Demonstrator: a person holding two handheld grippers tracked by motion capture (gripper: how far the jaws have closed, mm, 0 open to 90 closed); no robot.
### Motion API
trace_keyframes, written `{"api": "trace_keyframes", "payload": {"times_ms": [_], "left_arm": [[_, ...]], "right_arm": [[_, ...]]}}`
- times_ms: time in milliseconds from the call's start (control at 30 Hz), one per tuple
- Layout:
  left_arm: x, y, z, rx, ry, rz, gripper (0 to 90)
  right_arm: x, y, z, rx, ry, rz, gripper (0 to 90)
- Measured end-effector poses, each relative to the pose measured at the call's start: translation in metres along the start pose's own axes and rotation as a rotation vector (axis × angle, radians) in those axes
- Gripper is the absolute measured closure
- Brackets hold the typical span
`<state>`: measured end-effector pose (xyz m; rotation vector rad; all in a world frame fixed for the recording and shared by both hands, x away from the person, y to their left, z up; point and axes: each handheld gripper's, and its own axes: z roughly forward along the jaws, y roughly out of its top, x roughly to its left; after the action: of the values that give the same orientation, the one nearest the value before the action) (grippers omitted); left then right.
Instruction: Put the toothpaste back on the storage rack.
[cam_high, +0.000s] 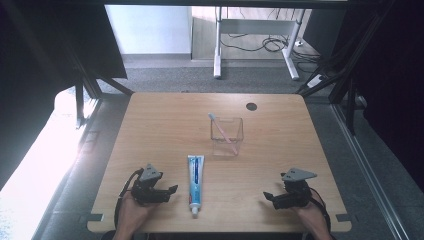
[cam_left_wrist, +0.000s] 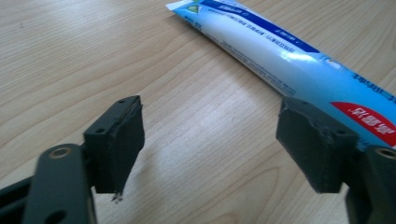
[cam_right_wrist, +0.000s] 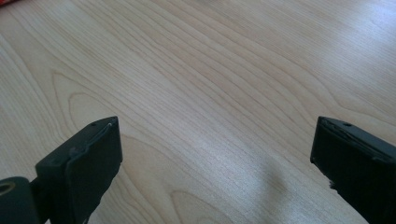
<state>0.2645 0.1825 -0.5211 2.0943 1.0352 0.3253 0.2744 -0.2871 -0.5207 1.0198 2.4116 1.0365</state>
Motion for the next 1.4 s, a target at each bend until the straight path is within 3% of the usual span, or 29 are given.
{"api": "trace_keyframes", "payload": {"times_ms": [267, 400, 633, 1033, 1233, 1400], "left_arm": [[-0.002, 0.004, -0.002, -0.002, -0.024, 0.000, 37.4], [-0.006, 0.007, 0.000, 0.014, -0.041, -0.006, 47.6], [-0.014, 0.014, 0.005, 0.055, -0.058, 0.020, 62.6], [-0.031, 0.038, 0.010, 0.066, -0.103, 0.051, 89.0], [-0.047, 0.050, 0.021, 0.102, -0.145, 0.113, 89.5], [-0.060, 0.054, 0.032, 0.127, -0.175, 0.110, 89.6]], "right_arm": [[-0.001, -0.002, 0.000, -0.001, -0.003, 0.007, 2.5], [-0.003, -0.004, 0.002, 0.001, -0.002, 0.011, 2.8], [-0.007, -0.006, 0.000, -0.006, -0.010, 0.025, 3.0], [-0.008, -0.008, 0.001, -0.012, -0.019, 0.026, 4.4], [-0.011, -0.009, -0.001, -0.030, -0.020, 0.037, 4.7], [-0.011, -0.009, -0.001, -0.030, -0.015, 0.037, 5.0]]}}
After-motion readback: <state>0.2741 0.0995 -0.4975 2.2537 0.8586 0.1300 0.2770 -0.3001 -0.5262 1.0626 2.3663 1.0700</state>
